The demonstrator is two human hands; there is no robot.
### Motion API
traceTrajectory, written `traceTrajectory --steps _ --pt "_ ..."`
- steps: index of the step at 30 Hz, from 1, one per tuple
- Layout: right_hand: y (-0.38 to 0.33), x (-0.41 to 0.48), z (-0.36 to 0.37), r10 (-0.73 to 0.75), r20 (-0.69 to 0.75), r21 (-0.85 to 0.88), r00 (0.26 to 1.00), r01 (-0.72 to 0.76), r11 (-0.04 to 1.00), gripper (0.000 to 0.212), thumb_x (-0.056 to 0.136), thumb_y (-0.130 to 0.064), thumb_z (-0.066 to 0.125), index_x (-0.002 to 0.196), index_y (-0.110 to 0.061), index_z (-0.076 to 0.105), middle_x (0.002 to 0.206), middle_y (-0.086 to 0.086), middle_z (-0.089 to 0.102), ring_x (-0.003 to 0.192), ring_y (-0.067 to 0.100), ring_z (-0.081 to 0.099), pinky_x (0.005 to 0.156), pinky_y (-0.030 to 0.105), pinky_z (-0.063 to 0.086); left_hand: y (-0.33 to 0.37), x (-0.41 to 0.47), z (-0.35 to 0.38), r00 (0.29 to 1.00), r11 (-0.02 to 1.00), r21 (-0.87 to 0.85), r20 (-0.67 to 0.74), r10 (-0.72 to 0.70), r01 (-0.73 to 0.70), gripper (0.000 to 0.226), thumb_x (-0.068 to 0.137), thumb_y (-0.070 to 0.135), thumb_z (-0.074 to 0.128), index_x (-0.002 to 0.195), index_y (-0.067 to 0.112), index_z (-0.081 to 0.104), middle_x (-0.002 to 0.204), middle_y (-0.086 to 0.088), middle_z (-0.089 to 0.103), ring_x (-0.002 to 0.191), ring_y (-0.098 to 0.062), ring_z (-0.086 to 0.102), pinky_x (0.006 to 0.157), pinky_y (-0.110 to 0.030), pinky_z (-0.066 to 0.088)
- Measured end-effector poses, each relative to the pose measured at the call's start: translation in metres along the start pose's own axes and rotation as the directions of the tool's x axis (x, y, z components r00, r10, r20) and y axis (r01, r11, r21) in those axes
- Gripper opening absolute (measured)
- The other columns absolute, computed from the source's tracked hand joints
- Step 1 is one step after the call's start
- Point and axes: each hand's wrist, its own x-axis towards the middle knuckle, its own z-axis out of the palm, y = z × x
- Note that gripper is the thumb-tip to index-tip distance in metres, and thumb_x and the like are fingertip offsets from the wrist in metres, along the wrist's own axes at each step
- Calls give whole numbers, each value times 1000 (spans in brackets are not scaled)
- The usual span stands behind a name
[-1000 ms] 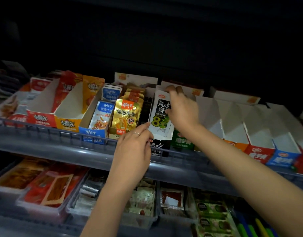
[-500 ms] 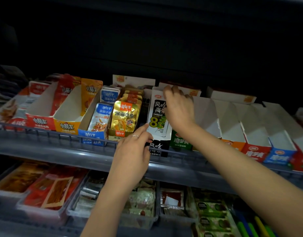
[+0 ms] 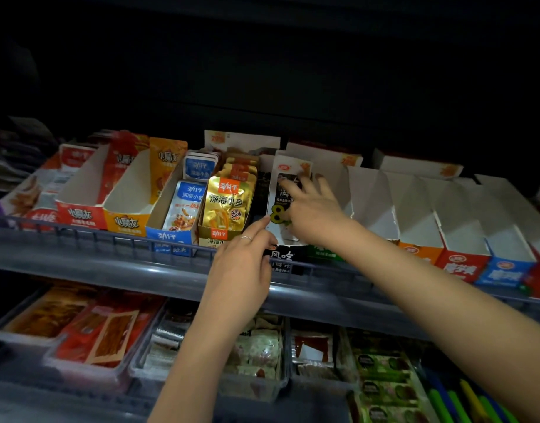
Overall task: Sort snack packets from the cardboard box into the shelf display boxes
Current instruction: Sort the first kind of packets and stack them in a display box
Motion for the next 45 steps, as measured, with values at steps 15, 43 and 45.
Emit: traceTrajectory --steps 15,43,45 --pt "-6 -2 -8 65 91 -80 994 -58 995 43 93 -27 52 136 -28 49 160 -3 -8 145 34 -6 109 59 -14 -2 -2 0 1000 999 33 18 8 -8 22 89 10 55 109 20 54 152 10 29 123 -17 47 103 -37 37" --pt "-42 -374 290 -235 479 640 846 -153 753 27 90 -9 52 112 -18 64 119 2 56 105 22 58 82 31 46 37 -266 112 423 863 -95 841 337 -496 21 89 10 51 106 13 63 95 -8 66 85 -28 62 67 -40 51" --pt "-51 -391 314 -191 615 622 765 -321 714 35 89 -6 55 123 -13 59 125 4 55 109 24 56 78 18 39 28 -277 111 419 885 -94 854 307 -456 22 93 15 48 109 15 62 98 -6 66 89 -27 61 73 -40 51"
